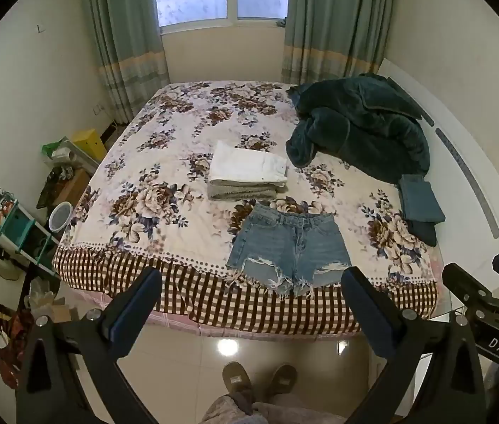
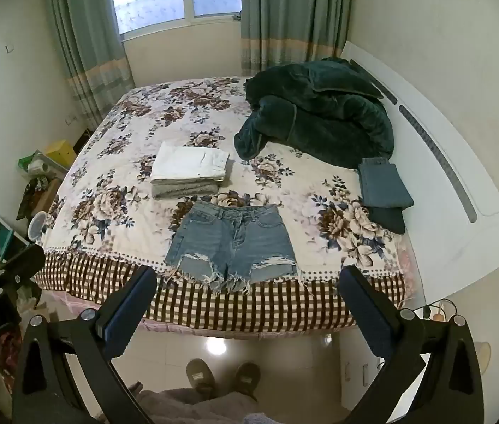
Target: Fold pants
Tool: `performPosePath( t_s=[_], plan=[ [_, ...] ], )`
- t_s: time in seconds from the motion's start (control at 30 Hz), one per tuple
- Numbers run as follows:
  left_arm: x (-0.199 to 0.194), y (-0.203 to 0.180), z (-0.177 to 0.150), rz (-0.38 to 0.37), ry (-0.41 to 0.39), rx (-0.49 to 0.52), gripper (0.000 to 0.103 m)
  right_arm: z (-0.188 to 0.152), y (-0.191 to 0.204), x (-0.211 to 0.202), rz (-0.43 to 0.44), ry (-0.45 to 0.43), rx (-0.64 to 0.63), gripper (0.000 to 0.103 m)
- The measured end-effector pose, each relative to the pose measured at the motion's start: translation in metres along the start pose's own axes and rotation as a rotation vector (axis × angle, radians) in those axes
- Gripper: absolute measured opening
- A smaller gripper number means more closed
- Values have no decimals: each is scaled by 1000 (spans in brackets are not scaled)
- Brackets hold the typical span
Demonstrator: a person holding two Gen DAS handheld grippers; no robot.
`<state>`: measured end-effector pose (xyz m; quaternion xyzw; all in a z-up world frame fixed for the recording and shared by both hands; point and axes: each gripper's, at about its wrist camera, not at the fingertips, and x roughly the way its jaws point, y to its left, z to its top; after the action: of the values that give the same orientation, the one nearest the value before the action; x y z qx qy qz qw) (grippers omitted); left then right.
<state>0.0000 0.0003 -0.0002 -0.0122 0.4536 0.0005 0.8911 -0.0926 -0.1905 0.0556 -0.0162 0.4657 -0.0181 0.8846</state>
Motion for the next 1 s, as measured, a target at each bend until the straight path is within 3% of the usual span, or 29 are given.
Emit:
performPosePath(
  t_s=[1.0],
  plan=[
    [-11, 0, 15, 0, -16, -1, 103, 5, 6, -11, 15, -2, -6, 103]
  ],
)
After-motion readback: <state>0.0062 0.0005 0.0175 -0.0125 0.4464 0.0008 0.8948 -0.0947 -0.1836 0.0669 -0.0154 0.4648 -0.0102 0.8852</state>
